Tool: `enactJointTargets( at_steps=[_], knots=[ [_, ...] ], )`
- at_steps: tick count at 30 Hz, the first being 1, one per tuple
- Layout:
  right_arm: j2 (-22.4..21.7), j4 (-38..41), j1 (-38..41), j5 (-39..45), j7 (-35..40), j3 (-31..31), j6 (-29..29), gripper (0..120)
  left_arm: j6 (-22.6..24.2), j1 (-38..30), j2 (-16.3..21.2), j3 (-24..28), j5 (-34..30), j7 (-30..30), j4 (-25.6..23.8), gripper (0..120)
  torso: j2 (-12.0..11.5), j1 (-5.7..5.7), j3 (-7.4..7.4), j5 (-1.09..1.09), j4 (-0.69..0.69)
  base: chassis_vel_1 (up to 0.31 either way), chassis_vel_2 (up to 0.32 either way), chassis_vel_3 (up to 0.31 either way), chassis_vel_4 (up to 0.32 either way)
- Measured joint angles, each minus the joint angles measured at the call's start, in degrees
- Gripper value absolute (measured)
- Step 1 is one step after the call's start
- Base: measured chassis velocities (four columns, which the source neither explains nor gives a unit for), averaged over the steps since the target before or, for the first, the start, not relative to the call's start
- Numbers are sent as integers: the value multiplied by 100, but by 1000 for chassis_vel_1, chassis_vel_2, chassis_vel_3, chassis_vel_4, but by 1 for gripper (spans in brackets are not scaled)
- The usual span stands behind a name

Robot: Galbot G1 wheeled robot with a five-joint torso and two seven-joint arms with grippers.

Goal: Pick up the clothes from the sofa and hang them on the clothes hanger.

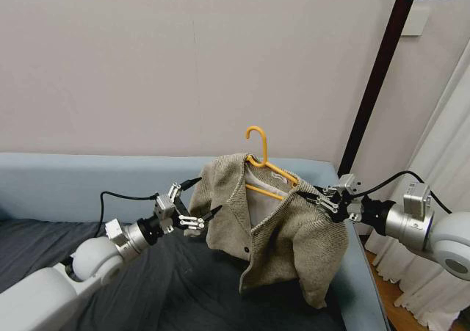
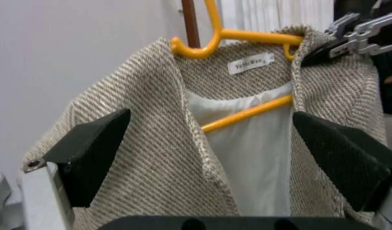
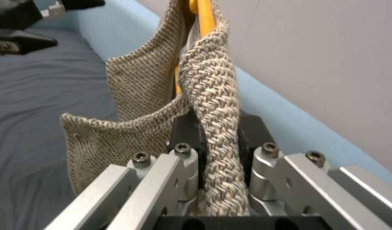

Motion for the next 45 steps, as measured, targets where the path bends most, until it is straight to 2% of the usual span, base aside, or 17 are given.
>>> enactJointTargets(
  at_steps=[10,14,19,20,21,24,26,29,31,36,45],
  knots=[
    [-39,187,9,159,91,43,-62,10,280,-242,-215,600,80,-530,165,93,0,0,0,0,1,0,0,0,0],
    [-40,264,12,191,143,45,-92,10,315,-377,-352,766,150,-653,329,84,0,0,1,-1,1,0,0,0,0],
    [-43,331,4,195,206,42,-132,10,340,-474,-511,873,210,-736,403,65,0,0,1,-1,1,0,0,0,0],
    [-43,321,2,194,215,39,-136,10,340,-475,-512,889,226,-736,394,59,0,0,1,-1,1,0,0,0,0],
    [-43,321,2,194,215,39,-136,10,340,-475,-512,889,226,-736,394,59,0,0,1,-1,1,0,0,0,0],
    [-37,247,5,197,268,32,-151,10,319,-461,-481,899,278,-716,338,45,0,0,1,0,1,0,0,0,0],
    [-30,222,10,198,283,31,-154,10,311,-454,-466,899,292,-704,319,42,0,0,1,-1,1,0,0,0,0],
    [-2,199,14,229,332,19,-167,10,302,-448,-442,898,327,-681,301,26,0,0,1,0,1,0,0,0,0],
    [-1,200,14,231,335,18,-167,10,300,-449,-441,898,332,-677,303,25,0,0,1,0,1,0,0,0,0],
    [1,235,13,248,347,15,-185,10,280,-484,-437,887,359,-673,333,2,0,0,1,-1,1,0,0,0,0],
    [14,214,13,241,374,0,-205,10,230,-571,-427,969,373,-637,131,0,0,0,1,-1,1,0,0,0,0]
  ],
)
